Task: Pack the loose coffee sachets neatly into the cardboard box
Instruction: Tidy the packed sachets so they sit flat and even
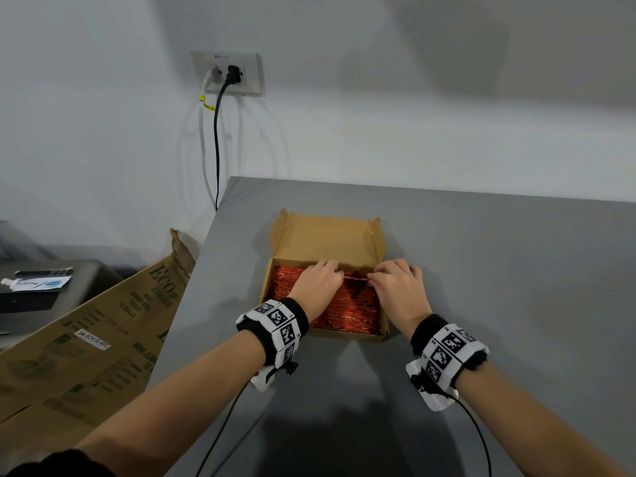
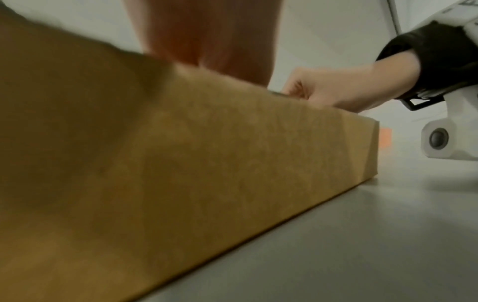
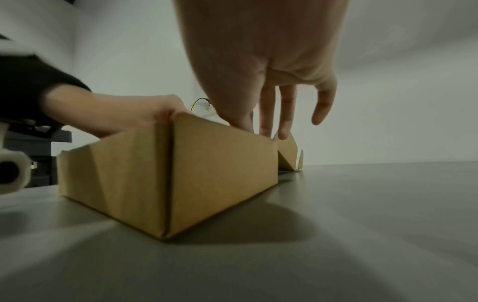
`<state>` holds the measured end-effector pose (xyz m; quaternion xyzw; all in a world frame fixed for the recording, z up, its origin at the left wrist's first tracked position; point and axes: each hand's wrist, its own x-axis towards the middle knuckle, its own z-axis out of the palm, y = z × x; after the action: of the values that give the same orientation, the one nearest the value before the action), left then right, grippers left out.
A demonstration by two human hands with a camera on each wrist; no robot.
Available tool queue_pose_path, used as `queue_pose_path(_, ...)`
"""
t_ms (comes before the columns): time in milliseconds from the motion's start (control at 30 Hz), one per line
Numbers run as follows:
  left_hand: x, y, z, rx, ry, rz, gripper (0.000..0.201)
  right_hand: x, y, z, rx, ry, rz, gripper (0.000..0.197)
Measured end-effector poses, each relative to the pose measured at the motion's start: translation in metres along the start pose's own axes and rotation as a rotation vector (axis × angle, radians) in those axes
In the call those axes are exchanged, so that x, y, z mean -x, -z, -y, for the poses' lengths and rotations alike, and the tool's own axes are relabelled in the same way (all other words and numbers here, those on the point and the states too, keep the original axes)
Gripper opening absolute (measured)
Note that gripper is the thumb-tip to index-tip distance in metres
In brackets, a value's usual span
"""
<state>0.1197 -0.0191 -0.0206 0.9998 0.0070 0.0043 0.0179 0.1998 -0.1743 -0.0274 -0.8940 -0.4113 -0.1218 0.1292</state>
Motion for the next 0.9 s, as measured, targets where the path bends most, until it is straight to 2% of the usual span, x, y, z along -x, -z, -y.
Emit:
queue_pose_path(133, -0.005, 0.001, 0.005, 0.054, 0.023, 0.012, 0.029, -0.007, 0.001, 0.001, -0.207, -0.091, 0.031, 0.004)
queue_pose_path(200, -0.006, 0.000, 0.007, 0.078, 0.025, 0.008, 0.026, -0.010, 0.000, 0.001, -0.301, -0.192, 0.080, 0.011)
queue_pose_path(300, -0.009, 0.000, 0.011, 0.080, 0.014, -0.015, 0.023, -0.014, 0.002, 0.001, -0.359, -0.243, 0.096, 0.015)
queue_pose_path(533, -0.014, -0.005, 0.019, 0.048, -0.032, -0.029, 0.022, -0.017, 0.008, -0.001, -0.408, -0.257, 0.107, 0.016)
queue_pose_path(733, -0.016, -0.006, 0.018, 0.032, -0.031, -0.034, 0.023, -0.018, 0.010, -0.001, -0.272, -0.154, 0.268, 0.021)
queue_pose_path(900, -0.012, -0.002, 0.016, 0.014, -0.049, -0.012, 0.018, -0.019, 0.008, 0.002, -0.225, -0.127, 0.288, 0.022)
